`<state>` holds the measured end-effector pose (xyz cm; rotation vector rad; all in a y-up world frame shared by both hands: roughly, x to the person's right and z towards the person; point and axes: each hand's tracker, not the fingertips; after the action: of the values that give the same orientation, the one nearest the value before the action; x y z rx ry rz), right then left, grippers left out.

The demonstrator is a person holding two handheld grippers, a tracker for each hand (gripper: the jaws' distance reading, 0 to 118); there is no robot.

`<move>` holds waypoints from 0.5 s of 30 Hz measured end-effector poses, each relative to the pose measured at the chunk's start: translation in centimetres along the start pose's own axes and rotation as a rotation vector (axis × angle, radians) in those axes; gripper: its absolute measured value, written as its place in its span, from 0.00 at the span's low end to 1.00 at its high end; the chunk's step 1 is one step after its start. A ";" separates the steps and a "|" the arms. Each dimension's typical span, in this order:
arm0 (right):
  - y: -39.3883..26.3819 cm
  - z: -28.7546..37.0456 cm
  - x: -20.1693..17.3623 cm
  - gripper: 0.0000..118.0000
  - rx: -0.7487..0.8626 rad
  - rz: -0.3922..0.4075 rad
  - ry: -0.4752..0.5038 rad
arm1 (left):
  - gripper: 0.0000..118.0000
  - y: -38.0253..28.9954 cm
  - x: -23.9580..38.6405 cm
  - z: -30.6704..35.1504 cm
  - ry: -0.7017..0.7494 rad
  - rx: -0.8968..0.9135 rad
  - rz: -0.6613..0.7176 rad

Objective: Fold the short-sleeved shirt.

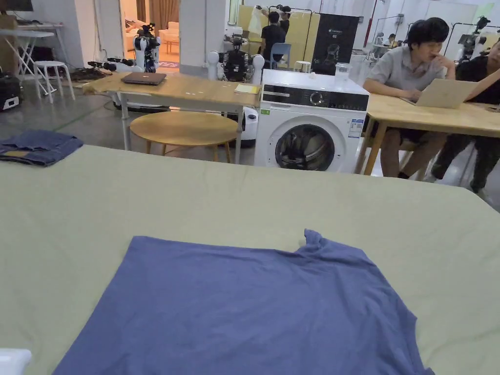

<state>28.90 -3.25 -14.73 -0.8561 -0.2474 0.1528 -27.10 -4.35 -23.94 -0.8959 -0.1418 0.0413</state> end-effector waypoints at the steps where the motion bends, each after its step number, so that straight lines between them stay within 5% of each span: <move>1: -0.4 -0.8 0.0 0.00 -0.023 -0.003 0.017 | 0.00 -0.4 -0.1 -0.6 -0.003 -0.022 0.002; 6: -1.4 -3.4 -0.1 0.03 -0.170 0.007 0.044 | 0.01 -1.0 -1.1 -2.0 -0.011 -0.059 0.013; 7: -1.2 -3.2 -0.4 0.07 -0.136 0.013 0.033 | 0.04 -0.7 -1.1 -2.1 -0.006 -0.067 0.007; 9: -0.5 -2.2 -0.6 0.40 -0.122 0.023 0.000 | 0.24 -0.1 -0.7 -1.7 0.011 -0.084 -0.009; 10: 0.0 -1.7 -0.7 0.48 -0.103 0.023 -0.012 | 0.31 0.2 -0.5 -1.2 0.022 -0.080 -0.010; 15: 2.3 1.8 -0.4 0.51 0.048 -0.069 0.015 | 0.40 1.7 0.7 1.8 -0.008 0.089 0.044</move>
<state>27.93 -0.58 -15.45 -0.7996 -0.2578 0.0880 -26.62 -1.83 -24.09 -0.8103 -0.1267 0.0915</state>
